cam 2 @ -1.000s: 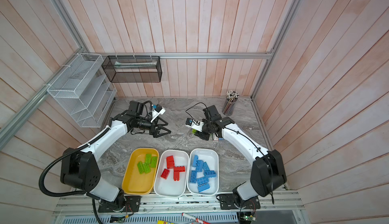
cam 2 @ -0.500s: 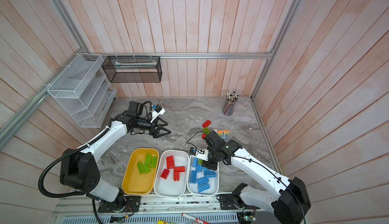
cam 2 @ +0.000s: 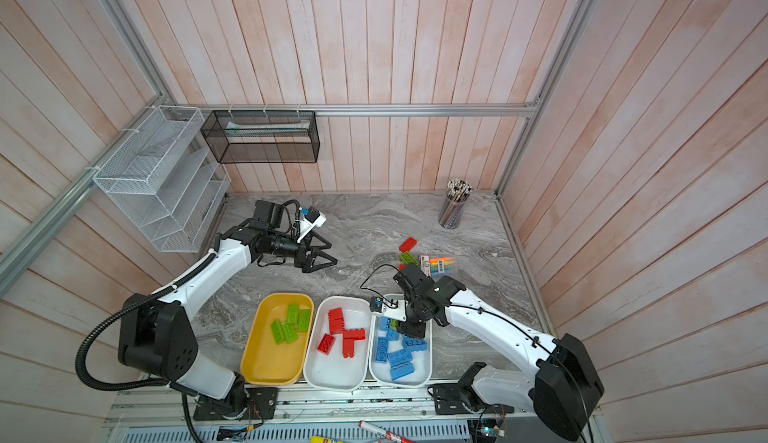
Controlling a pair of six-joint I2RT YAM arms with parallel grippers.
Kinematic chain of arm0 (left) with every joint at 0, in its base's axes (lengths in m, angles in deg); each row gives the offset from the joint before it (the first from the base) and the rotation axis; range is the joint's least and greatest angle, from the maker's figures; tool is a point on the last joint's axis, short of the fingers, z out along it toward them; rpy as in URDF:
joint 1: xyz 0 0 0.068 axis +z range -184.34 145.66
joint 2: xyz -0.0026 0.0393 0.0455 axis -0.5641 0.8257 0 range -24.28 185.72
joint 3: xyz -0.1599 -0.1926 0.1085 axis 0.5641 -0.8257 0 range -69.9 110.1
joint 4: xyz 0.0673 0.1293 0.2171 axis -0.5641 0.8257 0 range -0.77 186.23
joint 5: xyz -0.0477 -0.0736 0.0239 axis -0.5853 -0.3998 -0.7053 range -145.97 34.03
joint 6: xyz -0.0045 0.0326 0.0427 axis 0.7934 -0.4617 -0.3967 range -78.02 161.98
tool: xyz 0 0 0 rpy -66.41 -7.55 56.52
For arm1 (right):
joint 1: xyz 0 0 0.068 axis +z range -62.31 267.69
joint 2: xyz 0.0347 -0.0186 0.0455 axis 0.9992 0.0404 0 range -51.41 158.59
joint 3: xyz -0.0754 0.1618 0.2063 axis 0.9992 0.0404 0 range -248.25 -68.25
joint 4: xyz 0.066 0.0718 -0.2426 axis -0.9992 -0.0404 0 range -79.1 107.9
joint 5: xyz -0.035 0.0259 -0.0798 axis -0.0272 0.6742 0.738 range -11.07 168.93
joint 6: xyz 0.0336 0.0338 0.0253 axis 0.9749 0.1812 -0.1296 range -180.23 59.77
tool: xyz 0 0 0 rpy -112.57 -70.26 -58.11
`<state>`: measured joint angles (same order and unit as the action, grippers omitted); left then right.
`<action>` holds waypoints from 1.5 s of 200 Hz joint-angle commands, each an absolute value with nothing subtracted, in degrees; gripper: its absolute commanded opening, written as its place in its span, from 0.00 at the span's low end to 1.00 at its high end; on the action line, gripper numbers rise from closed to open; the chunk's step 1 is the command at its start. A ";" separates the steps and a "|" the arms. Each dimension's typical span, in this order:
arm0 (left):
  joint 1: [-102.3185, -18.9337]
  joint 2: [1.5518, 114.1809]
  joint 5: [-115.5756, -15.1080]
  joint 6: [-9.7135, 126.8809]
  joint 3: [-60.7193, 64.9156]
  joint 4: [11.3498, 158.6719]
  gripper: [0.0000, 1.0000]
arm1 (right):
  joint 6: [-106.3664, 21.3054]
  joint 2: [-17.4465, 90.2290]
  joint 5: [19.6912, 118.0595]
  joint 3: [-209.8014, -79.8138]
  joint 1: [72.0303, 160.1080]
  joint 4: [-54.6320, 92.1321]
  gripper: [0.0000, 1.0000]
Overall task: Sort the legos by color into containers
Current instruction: 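Carry the lime-green brick over the yellow tub and release it, then return the right gripper to the pile and grasp a red brick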
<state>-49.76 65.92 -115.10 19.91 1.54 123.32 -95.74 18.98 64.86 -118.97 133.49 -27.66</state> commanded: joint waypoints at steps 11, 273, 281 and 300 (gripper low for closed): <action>-49.36 64.45 -113.64 18.86 0.60 124.02 1.00 | -93.01 22.42 58.52 -125.43 140.20 -21.28 0.27; -47.52 65.55 -112.70 20.00 -0.51 122.40 1.00 | -90.02 42.17 50.20 -143.31 151.69 -13.94 0.66; -47.57 65.52 -112.59 20.01 -0.50 122.44 1.00 | -88.21 39.19 48.66 -141.02 149.43 -14.16 0.66; -47.61 65.37 -112.44 20.00 -0.46 122.54 1.00 | -85.25 32.40 46.03 -135.55 142.78 -13.91 0.66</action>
<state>-47.83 65.50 -112.46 20.22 0.27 122.86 -91.58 37.67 50.68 -141.25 148.87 -10.26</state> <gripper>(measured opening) 0.996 0.662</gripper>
